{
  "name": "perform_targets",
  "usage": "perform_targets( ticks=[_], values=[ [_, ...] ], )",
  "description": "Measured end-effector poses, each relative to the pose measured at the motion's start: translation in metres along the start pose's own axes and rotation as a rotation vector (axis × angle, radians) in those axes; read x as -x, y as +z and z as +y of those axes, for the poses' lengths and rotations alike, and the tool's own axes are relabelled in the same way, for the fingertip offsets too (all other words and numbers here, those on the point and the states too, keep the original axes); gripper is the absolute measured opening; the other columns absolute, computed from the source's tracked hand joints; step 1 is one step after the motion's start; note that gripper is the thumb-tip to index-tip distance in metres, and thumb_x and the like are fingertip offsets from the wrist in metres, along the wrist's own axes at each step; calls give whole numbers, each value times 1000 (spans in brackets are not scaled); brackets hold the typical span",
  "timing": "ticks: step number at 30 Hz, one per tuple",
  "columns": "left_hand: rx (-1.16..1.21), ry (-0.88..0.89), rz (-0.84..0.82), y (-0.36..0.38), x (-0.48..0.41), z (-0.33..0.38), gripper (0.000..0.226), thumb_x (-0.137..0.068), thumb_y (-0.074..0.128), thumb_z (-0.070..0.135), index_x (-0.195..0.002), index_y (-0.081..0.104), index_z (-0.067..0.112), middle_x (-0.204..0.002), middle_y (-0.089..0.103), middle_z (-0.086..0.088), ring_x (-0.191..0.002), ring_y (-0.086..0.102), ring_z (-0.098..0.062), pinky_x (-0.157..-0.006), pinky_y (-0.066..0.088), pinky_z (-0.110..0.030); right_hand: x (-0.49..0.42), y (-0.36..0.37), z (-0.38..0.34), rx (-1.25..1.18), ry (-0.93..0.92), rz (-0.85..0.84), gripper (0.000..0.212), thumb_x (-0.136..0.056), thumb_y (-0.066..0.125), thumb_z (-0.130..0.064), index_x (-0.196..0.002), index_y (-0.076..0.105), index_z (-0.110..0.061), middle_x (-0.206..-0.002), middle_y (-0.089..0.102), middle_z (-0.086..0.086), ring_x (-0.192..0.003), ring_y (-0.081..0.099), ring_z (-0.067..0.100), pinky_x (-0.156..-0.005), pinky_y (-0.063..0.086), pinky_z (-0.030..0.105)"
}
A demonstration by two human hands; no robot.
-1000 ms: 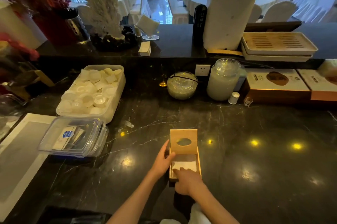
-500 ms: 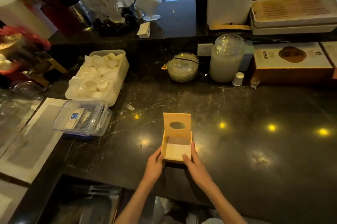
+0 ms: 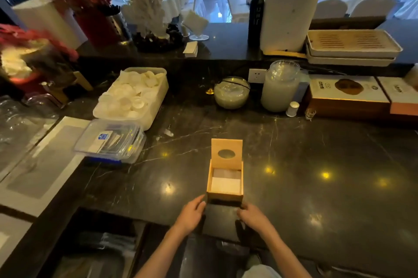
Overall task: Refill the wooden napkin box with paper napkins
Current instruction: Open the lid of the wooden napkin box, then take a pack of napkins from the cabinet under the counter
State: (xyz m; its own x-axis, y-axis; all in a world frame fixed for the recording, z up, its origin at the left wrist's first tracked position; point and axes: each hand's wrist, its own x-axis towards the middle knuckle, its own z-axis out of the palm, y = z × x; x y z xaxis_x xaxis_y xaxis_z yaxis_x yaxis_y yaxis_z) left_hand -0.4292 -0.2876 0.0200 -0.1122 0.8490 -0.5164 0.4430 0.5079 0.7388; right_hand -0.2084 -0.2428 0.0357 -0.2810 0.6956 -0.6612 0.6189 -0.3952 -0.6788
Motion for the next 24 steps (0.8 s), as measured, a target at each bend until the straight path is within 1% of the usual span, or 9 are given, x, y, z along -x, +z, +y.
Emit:
perform_targets(
  ticks=[2,3,7,9,11,14,17,21,24],
  values=[
    [-133,-27,22,-7,23,-30,39,-101,48,27,-138,55,16,-138,59,-3,-130,53,-21,-111,42,-38,4,26,11,41,58,10,17,-94,50,-20,-103,64,-16,-98,68,10,-87,64,20,-89,54,42],
    [-208,-36,48,-13,38,-46,39,-101,48,31,-136,57,17,-137,61,-1,-129,54,-20,-109,42,-34,7,42,14,46,56,8,17,-94,51,-21,-101,65,-16,-96,67,9,-86,63,18,-90,54,44],
    [-391,-44,154,-54,102,-107,33,-99,43,43,-126,60,35,-126,67,6,-118,61,-21,-90,49,-36,38,115,-6,176,-6,-7,23,-99,51,-31,-112,65,-19,-107,67,3,-100,62,18,-91,49,34],
    [-430,-34,218,-77,126,-136,32,-100,43,40,-124,62,31,-124,67,4,-115,62,-23,-88,50,-36,54,150,-20,322,-25,-26,27,-98,52,-36,-118,63,-23,-112,67,0,-108,63,19,-93,48,33],
    [-456,-21,295,-98,140,-166,33,-99,45,38,-125,63,27,-122,68,0,-112,64,-25,-89,53,-38,68,182,-36,467,-70,-35,37,-98,51,-39,-130,58,-21,-127,64,0,-120,59,20,-98,45,32],
    [-474,-10,362,-125,148,-206,33,-97,48,38,-120,66,22,-116,70,-4,-104,68,-27,-84,56,-43,78,230,-59,594,-135,-6,42,-98,52,-40,-137,52,-22,-135,57,0,-125,54,19,-99,42,30],
    [-429,-19,355,-145,145,-237,33,-98,47,38,-122,64,22,-120,68,-6,-108,66,-29,-86,55,-45,63,277,-68,643,-177,-18,42,-97,53,-44,-134,54,-23,-133,59,1,-122,55,18,-100,43,32],
    [-320,-69,428,-150,124,-289,34,-99,45,40,-127,59,25,-123,66,-4,-112,63,-30,-88,53,-45,14,335,-43,637,-160,-94,47,-95,54,-47,-137,53,-26,-133,61,-2,-119,58,15,-102,47,36],
    [-258,-115,467,-143,104,-335,35,-100,44,42,-130,57,29,-127,63,2,-116,61,-26,-89,50,-41,-29,374,-10,712,-252,-67,43,-95,54,-45,-136,52,-31,-131,59,-9,-116,57,11,-99,49,39]
  ],
)
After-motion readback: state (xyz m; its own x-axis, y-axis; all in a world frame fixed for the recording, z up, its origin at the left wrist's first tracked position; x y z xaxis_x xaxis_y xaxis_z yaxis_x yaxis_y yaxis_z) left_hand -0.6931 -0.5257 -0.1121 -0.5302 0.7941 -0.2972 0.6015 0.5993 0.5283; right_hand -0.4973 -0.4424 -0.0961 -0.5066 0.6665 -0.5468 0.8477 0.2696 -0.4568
